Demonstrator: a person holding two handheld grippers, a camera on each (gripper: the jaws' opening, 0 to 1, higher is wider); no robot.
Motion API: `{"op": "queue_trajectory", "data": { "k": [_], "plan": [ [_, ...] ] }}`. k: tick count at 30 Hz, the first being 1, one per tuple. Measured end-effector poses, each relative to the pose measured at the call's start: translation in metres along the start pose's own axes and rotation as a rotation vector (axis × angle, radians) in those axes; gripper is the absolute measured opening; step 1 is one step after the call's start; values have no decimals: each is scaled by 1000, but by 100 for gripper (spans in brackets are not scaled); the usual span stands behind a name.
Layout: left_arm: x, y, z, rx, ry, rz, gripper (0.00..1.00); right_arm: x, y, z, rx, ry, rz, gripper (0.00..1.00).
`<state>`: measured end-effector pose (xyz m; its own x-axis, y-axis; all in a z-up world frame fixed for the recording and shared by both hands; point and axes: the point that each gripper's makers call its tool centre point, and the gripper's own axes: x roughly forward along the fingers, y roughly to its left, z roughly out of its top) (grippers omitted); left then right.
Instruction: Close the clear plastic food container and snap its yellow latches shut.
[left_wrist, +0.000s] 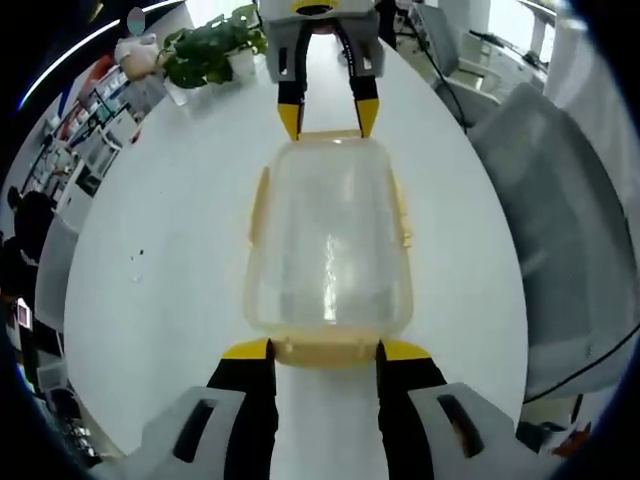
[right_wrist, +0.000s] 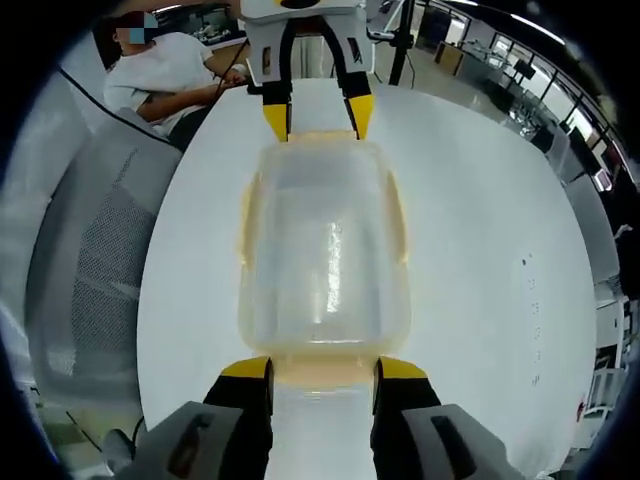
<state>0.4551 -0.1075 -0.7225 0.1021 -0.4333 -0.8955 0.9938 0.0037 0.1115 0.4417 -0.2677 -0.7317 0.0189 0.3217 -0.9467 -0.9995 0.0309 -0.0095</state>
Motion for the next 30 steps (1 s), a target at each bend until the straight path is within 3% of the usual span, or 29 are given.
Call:
{"op": "queue_trajectory", "data": {
  "k": [30],
  "plan": [
    [20, -5, 18, 4, -8, -9, 37, 1, 3, -27, 21, 14, 17, 36]
  ]
}}
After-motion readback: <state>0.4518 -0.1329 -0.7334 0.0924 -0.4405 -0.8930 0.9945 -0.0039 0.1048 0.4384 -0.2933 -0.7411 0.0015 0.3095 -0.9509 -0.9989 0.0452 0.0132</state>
